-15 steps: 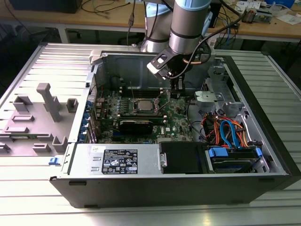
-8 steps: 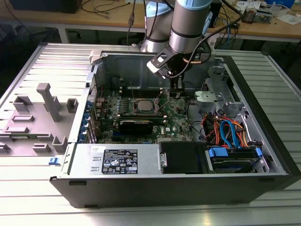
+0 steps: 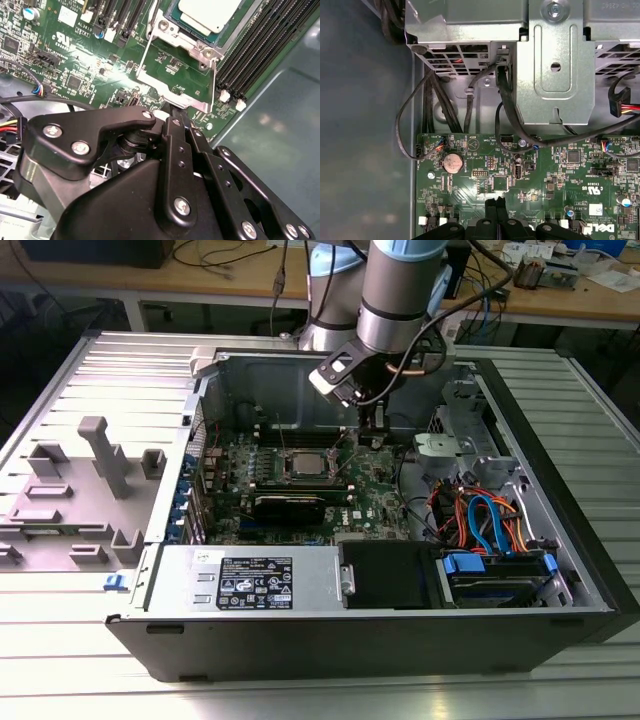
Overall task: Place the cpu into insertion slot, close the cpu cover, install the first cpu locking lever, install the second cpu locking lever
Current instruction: 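Close the cpu cover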
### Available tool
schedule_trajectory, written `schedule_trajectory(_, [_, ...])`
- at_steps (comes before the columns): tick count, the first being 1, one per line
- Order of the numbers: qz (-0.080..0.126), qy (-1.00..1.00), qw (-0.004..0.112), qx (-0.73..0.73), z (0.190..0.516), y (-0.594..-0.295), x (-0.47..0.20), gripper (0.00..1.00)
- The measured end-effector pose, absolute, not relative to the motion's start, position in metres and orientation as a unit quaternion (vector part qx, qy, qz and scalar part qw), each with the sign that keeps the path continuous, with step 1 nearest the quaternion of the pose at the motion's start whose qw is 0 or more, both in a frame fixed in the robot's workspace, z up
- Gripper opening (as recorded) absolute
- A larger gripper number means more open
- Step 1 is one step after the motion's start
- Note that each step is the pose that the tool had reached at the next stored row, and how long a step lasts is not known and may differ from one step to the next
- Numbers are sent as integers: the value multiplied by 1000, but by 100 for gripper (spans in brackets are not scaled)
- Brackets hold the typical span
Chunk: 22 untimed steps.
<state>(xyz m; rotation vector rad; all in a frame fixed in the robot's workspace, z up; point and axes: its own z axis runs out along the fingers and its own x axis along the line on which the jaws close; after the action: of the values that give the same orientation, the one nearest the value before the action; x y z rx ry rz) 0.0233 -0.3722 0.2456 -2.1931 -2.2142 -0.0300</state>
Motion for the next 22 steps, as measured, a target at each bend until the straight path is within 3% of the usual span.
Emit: schedule_trajectory(22, [-10,-710,13,-704,245,-372,15,11])
